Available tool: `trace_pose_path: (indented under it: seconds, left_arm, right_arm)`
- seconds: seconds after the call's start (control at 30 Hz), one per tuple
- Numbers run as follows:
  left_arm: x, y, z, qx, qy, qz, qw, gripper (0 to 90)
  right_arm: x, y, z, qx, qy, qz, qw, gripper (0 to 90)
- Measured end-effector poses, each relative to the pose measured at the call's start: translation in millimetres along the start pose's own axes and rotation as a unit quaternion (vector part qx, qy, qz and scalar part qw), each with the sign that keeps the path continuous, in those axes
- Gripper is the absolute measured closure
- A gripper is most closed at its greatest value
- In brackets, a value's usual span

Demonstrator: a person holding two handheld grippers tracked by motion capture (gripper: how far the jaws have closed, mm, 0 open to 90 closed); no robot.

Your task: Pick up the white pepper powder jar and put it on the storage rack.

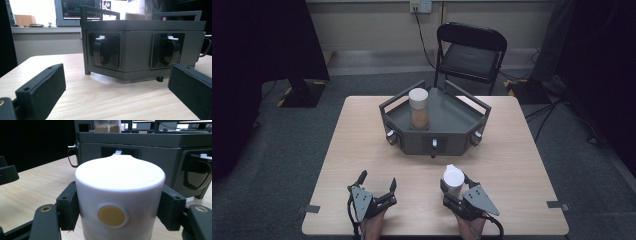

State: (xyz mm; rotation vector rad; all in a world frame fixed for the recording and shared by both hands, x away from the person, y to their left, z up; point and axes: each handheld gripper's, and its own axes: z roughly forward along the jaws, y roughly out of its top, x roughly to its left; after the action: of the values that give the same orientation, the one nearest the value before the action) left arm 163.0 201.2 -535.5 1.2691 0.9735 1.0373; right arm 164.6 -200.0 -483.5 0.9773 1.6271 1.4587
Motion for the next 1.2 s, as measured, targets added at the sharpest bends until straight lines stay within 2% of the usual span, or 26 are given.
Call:
trace_pose_path:
  seconds: [0.63,1.2]
  left_arm:
    - [0.0,0.0,0.0,0.0,0.0,0.0,1.0,0.7]
    - [0.0,0.0,0.0,0.0,0.0,0.0,1.0,0.8]
  right_arm:
    - [-4.8,10.4,-1.5,-0.005,0.006,0.007,0.9999,30.0]
    - [-12.3,26.7,2.3,0.002,0.008,0.011,0.9999,30.0]
